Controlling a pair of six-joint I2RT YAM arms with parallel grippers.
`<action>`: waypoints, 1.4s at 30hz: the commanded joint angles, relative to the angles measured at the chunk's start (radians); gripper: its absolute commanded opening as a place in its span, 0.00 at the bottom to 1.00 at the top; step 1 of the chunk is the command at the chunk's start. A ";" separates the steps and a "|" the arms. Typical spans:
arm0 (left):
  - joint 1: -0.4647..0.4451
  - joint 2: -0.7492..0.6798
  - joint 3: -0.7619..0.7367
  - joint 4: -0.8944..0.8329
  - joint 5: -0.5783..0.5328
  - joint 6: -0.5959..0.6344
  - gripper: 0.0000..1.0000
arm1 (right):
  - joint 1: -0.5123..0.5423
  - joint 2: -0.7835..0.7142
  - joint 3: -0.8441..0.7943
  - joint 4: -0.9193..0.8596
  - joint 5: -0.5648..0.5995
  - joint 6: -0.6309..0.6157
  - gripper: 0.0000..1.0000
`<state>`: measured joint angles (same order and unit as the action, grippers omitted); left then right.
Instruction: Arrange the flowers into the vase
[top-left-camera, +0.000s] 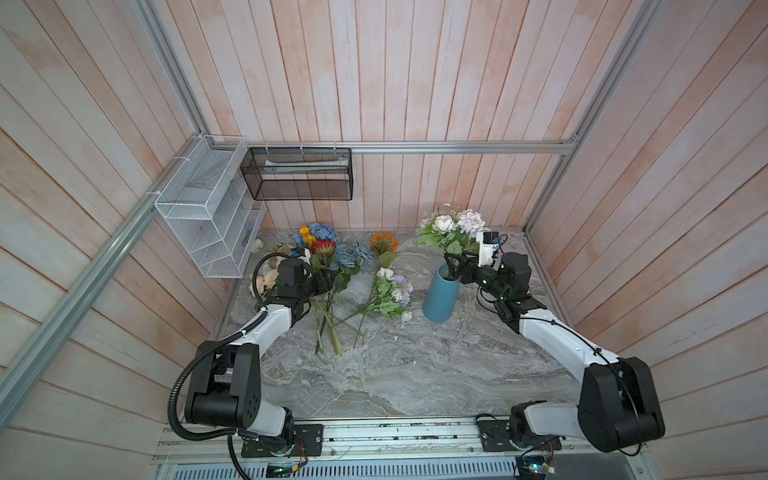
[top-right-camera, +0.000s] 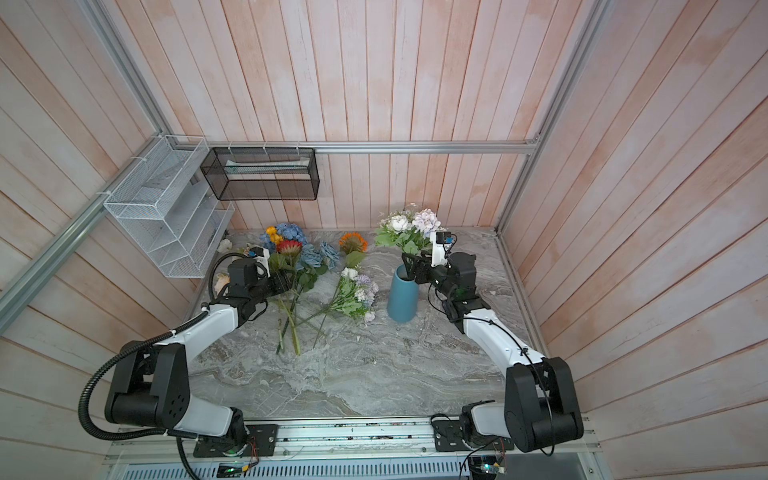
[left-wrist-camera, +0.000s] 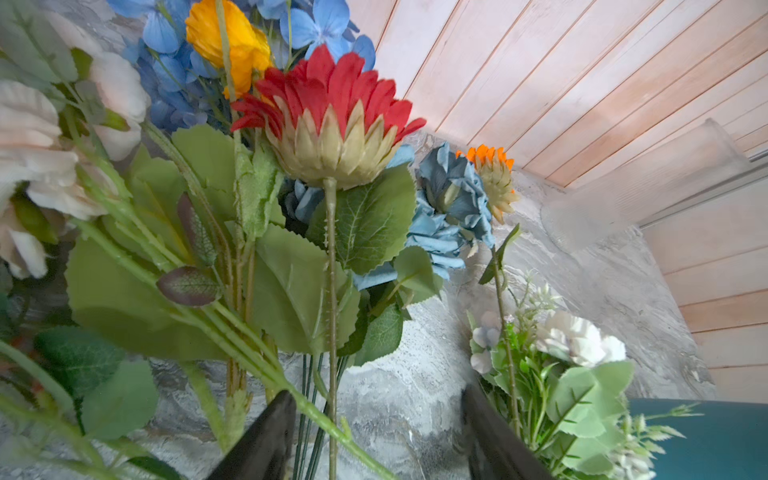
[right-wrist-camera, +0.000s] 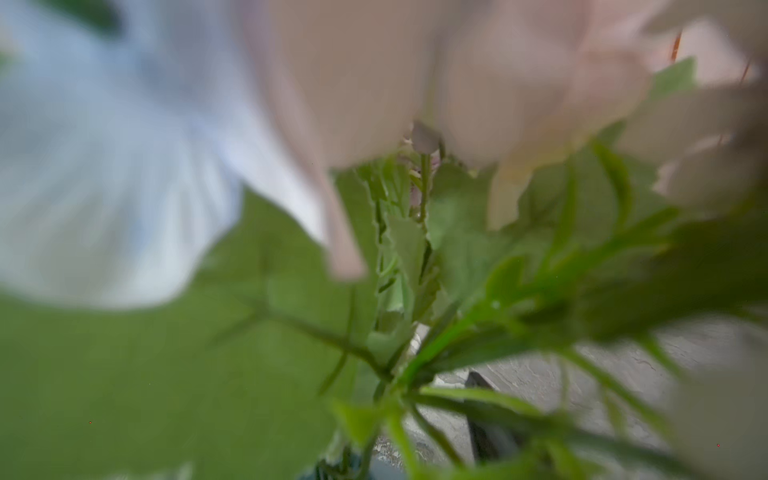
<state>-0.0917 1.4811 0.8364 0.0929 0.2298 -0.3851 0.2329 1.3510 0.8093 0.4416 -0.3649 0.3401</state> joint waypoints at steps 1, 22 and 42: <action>0.000 -0.011 0.018 0.001 0.008 0.028 0.64 | -0.004 0.019 0.031 0.032 -0.008 0.013 0.72; -0.031 0.303 0.308 -0.111 -0.193 0.126 0.35 | -0.003 -0.006 0.004 0.049 -0.006 0.018 0.71; -0.033 0.426 0.399 -0.113 -0.182 0.114 0.21 | -0.004 -0.035 0.005 0.029 -0.004 0.013 0.70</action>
<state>-0.1211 1.8915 1.2083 -0.0204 0.0311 -0.2703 0.2329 1.3453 0.8127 0.4702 -0.3645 0.3489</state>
